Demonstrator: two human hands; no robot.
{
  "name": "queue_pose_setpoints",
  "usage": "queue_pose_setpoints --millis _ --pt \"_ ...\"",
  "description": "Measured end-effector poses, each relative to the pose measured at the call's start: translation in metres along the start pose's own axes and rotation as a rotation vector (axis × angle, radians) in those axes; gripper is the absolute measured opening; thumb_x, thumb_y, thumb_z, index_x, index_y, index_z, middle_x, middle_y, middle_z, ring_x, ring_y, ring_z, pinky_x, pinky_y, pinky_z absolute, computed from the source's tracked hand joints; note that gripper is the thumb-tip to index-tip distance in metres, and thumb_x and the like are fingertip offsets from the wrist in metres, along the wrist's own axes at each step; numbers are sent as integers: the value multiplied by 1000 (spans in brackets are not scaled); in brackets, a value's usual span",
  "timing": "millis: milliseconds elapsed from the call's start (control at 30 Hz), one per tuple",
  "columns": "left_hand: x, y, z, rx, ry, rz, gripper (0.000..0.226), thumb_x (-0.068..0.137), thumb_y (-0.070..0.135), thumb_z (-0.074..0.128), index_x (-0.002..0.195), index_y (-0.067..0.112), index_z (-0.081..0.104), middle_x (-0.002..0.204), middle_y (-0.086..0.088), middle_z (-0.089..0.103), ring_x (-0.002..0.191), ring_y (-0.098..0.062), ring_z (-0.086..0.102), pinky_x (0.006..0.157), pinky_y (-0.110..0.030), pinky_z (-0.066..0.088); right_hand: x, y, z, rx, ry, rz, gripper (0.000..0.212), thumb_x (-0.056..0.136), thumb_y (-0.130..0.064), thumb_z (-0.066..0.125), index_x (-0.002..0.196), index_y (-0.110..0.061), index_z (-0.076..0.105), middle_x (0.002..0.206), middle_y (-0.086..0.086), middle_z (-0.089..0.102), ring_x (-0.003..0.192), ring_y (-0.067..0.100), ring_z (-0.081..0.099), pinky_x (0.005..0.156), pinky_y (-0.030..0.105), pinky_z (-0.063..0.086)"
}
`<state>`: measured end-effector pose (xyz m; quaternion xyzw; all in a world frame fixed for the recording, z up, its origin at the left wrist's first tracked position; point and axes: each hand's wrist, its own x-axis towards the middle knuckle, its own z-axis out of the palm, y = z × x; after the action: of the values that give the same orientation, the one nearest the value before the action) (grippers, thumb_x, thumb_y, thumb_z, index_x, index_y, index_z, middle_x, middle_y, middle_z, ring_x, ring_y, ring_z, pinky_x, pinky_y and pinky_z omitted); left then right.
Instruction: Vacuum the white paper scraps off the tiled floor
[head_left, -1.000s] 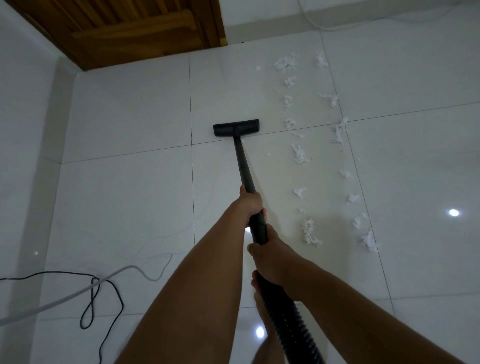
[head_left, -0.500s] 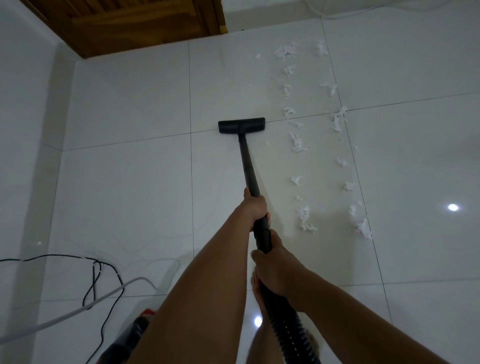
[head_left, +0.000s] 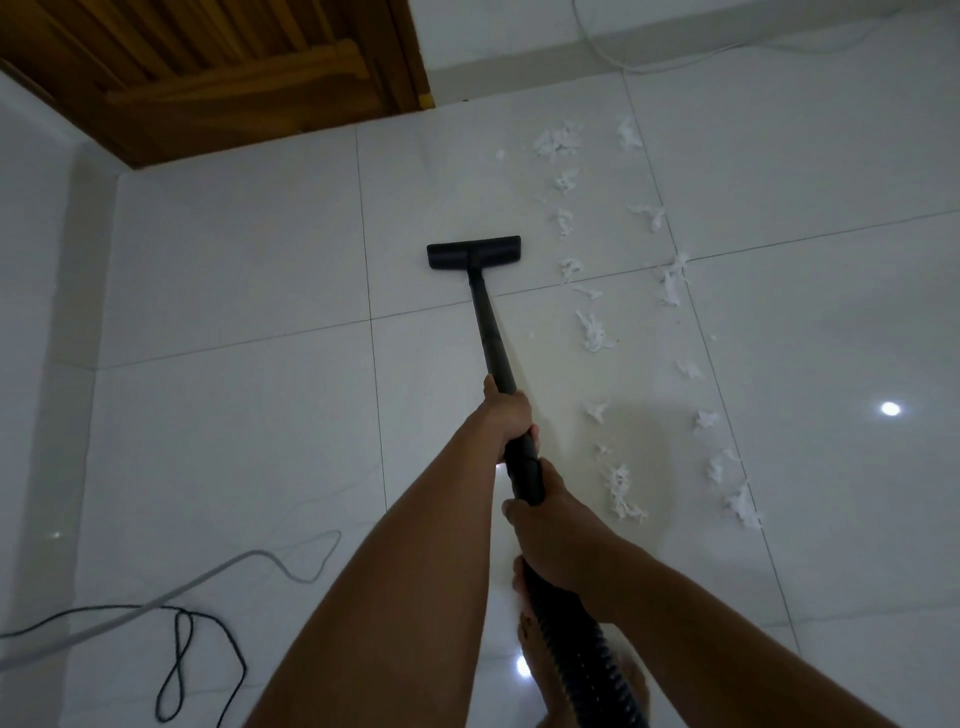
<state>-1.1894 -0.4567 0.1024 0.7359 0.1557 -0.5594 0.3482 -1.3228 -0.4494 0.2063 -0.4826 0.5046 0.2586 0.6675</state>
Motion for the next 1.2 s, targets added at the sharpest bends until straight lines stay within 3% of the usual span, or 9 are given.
queue_pose_setpoints --millis 233,400,567,733,900,967,1200 --pt "30 51 -6 21 -17 17 66 111 30 34 160 48 -7 82 -9 54 57 -13 50 57 -28 55 31 -43 -14 7 -12 -19 60 105 -22 42 154 -51 21 76 14 59 51 20 60 48 28 52" --pt "47 88 -7 -32 -30 -17 66 111 30 34 158 53 -7 84 -8 51 58 -13 49 45 -23 53 53 -75 -27 -41 28 -32 62 104 -25 42 156 -50 18 76 12 62 46 17 59 46 26 51" --pt "72 141 -14 -25 4 -8 67 110 29 37 158 53 -3 97 -11 52 63 -13 49 67 -29 54 76 -127 -38 60 7 -14 61 108 -23 42 157 -50 16 79 14 60 50 17 58 46 27 52" --pt "91 181 -26 24 35 -10 67 110 30 37 159 51 -5 82 -10 53 60 -13 50 79 -33 56 93 -167 -41 107 -28 0 57 108 -24 43 154 -50 20 79 14 59 54 19 58 50 30 53" --pt "100 208 -39 16 27 -12 61 110 28 38 159 48 6 86 -10 52 60 -13 49 58 -27 52 104 -197 -38 78 -20 -27 58 108 -20 44 156 -43 21 89 15 62 50 14 56 41 21 48" --pt "103 218 -45 12 33 -11 61 110 27 38 159 47 8 85 -9 51 59 -12 48 55 -26 50 108 -208 -36 69 -11 -27 58 108 -21 44 157 -41 20 96 16 65 52 14 57 36 17 44" --pt "117 249 -58 7 4 -4 56 110 29 37 158 46 13 83 -7 51 56 -12 48 50 -26 49 124 -243 -34 36 27 -36 57 107 -20 43 155 -42 22 90 14 62 48 14 56 35 17 43"
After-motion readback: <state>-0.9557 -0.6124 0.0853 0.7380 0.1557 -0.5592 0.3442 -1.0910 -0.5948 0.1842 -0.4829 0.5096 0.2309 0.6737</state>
